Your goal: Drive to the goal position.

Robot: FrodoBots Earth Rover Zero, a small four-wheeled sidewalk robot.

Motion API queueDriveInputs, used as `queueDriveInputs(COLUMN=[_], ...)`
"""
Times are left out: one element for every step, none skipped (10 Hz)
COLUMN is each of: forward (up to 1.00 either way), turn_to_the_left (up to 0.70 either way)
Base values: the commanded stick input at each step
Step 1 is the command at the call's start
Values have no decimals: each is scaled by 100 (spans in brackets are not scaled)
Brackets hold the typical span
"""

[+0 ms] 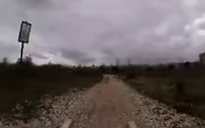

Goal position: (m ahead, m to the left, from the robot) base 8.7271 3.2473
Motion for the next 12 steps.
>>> queueDriveInputs(forward=[70, 70, 70, 70, 70, 70, 70, 70, 70, 70, 70, 70], turn_to_the_left=[0, 0, 0, 0, -5, -23, -29, -34, 0, 0, 0, -17])
